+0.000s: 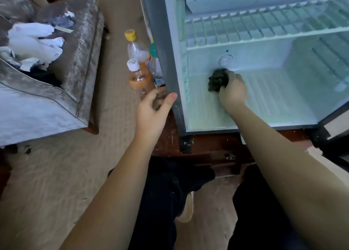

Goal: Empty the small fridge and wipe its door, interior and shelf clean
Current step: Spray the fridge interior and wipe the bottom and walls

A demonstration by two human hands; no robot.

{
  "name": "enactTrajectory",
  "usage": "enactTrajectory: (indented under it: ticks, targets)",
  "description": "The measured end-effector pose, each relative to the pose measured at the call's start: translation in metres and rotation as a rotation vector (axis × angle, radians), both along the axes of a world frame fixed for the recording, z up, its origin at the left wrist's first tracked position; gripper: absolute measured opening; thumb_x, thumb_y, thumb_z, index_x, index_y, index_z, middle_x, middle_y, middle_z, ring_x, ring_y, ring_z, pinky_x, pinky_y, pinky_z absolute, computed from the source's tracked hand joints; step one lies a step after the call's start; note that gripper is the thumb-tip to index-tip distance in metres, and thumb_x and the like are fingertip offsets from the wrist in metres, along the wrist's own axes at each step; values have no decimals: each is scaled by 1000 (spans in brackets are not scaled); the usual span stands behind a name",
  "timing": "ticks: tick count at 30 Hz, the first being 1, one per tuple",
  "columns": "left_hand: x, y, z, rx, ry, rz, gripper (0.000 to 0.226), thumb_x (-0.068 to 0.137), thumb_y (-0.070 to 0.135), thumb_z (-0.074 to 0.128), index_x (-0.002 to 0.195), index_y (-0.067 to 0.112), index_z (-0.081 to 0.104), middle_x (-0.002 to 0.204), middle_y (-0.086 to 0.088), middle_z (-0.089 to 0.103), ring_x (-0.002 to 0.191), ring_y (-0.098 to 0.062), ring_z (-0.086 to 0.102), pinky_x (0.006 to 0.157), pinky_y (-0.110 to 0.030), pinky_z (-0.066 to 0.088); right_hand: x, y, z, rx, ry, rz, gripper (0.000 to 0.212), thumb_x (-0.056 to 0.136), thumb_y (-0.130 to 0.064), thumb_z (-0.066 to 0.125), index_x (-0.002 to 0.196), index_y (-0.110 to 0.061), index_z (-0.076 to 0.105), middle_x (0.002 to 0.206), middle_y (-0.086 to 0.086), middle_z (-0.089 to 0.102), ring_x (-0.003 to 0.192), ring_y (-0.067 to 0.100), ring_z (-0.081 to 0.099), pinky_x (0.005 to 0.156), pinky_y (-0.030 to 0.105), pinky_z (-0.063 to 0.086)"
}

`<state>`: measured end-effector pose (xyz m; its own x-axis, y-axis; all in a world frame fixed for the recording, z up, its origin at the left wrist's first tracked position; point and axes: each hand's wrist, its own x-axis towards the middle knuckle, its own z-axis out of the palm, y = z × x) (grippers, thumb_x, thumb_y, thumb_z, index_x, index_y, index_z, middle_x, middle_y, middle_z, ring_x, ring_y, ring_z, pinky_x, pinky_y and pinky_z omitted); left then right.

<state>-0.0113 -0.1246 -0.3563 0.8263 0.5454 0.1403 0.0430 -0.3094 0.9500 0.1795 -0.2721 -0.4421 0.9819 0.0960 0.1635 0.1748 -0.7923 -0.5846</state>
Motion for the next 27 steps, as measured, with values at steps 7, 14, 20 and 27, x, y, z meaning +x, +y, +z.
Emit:
enactTrajectory:
  ticks: [7,14,20,27]
  targets:
    - [4,8,-16,-17,1,-15,14,84,40,65,98,40,62,95,24,69,98,-4,66,90,-46,55,21,66,2,18,101,323,53,84,-5,49,136,-15,54,147,8,42,127,29,45,104,33,38]
    - [4,11,-14,6,2,-27,9,90,34,65,98,35,63,93,23,68,96,-2,66,90,-47,55,-17,48,11,35,172,353,47,78,3,50,118,-13,67,122,8,63,112,26,56,88,24,43]
    - [0,1,-6,0,5,-25,20,95,29,60,110,17,65,96,20,65,89,8,64,80,-36,59,-102,14,6,-21,46,424,39,78,3,50,111,-9,68,110,10,65,106,31,52,81,32,43]
    - [-3,-7,-9,-36,33,17,27,96,36,57,113,16,63,97,16,66,82,9,64,73,-27,59,-131,-3,2,2,5,441,37,83,0,50,115,-9,66,110,11,65,101,32,54,83,36,45]
